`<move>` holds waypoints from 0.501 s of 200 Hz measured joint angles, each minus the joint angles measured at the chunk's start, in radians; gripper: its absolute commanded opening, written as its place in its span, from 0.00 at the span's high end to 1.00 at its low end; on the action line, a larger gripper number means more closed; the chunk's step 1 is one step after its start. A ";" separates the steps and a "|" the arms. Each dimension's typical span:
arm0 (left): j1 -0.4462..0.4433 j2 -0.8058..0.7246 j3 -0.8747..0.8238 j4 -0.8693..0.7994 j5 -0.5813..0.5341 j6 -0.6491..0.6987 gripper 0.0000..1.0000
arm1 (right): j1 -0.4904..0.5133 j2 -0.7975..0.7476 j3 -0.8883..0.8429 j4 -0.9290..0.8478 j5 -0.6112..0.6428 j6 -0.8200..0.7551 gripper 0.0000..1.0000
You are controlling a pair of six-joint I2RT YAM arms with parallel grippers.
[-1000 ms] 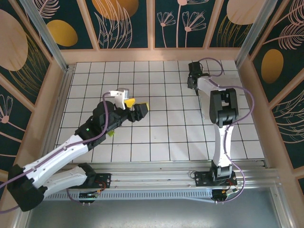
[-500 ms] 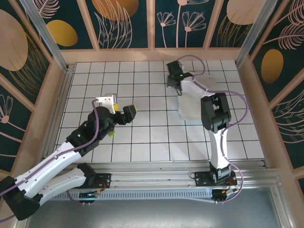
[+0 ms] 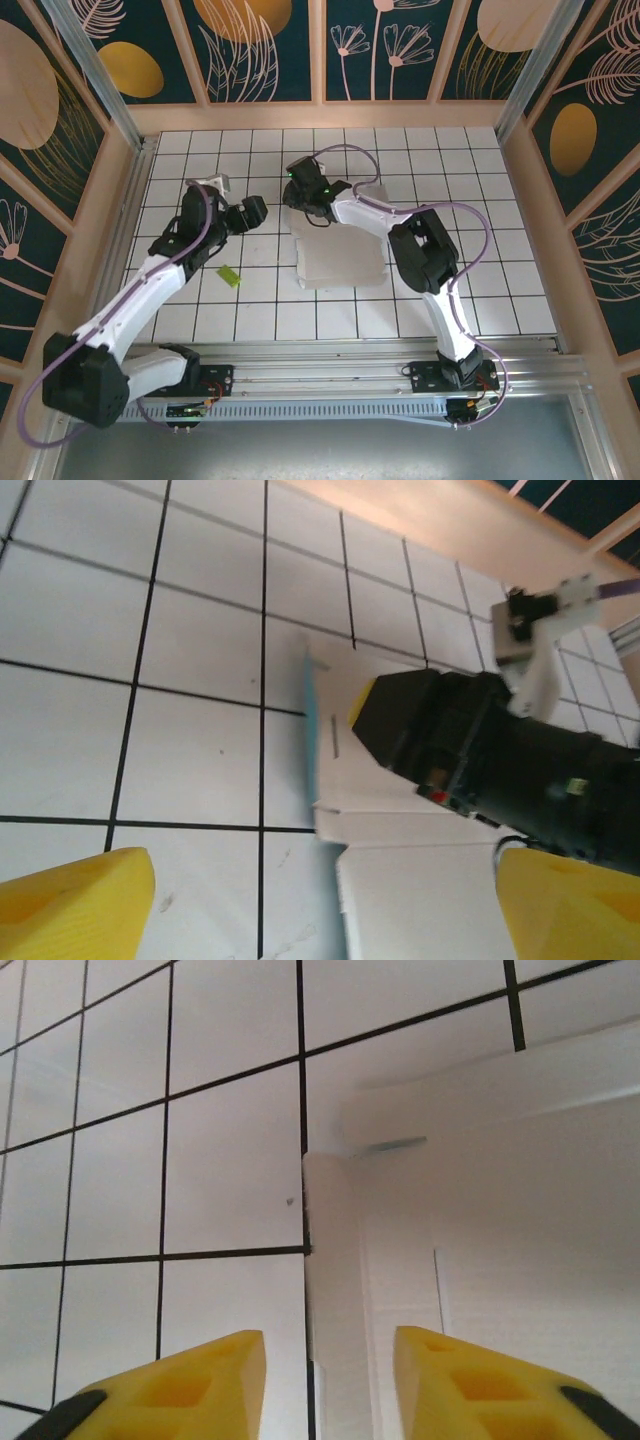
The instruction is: Fold the paper box
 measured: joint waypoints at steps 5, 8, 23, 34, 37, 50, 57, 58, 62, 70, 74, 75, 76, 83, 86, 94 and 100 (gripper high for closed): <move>0.007 0.030 0.016 0.000 0.018 0.001 0.10 | -0.012 -0.011 -0.011 0.005 -0.015 -0.002 0.58; 0.010 0.047 0.026 -0.001 0.026 0.005 0.10 | -0.020 -0.023 -0.024 0.010 -0.021 -0.004 0.58; 0.019 0.158 0.108 -0.016 0.064 0.027 0.10 | -0.059 -0.122 -0.122 0.008 -0.050 -0.012 0.56; 0.020 0.249 0.184 -0.035 0.077 0.056 0.10 | -0.092 -0.235 -0.210 -0.003 -0.068 -0.027 0.55; 0.020 0.268 0.204 -0.043 0.076 0.064 0.10 | -0.101 -0.268 -0.237 -0.004 -0.079 -0.033 0.54; 0.020 0.384 0.309 -0.071 0.077 0.106 0.13 | -0.142 -0.422 -0.333 -0.010 -0.098 -0.054 0.53; 0.020 0.448 0.370 -0.093 0.077 0.129 0.15 | -0.164 -0.512 -0.381 -0.009 -0.104 -0.065 0.52; 0.020 0.455 0.377 -0.096 0.077 0.130 0.15 | -0.166 -0.523 -0.387 -0.009 -0.105 -0.065 0.52; 0.020 0.499 0.416 -0.112 0.075 0.145 0.16 | -0.175 -0.567 -0.410 -0.007 -0.106 -0.068 0.52; 0.020 0.579 0.496 -0.143 0.076 0.172 0.19 | -0.193 -0.653 -0.457 -0.007 -0.116 -0.072 0.52; 0.020 0.623 0.535 -0.156 0.074 0.179 0.20 | -0.200 -0.690 -0.476 -0.009 -0.119 -0.072 0.52; 0.020 0.631 0.543 -0.159 0.074 0.183 0.20 | -0.201 -0.697 -0.480 -0.008 -0.120 -0.072 0.52; 0.020 0.637 0.550 -0.163 0.074 0.187 0.20 | -0.202 -0.703 -0.484 -0.008 -0.122 -0.072 0.52; 0.020 0.706 0.615 -0.187 0.075 0.208 0.23 | -0.212 -0.761 -0.519 -0.009 -0.127 -0.072 0.52; 0.020 0.737 0.644 -0.201 0.074 0.213 0.24 | -0.215 -0.776 -0.529 -0.010 -0.129 -0.072 0.52; 0.020 0.801 0.702 -0.230 0.071 0.229 0.28 | -0.221 -0.816 -0.562 -0.011 -0.134 -0.071 0.52; 0.020 0.842 0.739 -0.253 0.071 0.241 0.29 | -0.223 -0.832 -0.581 -0.014 -0.139 -0.071 0.51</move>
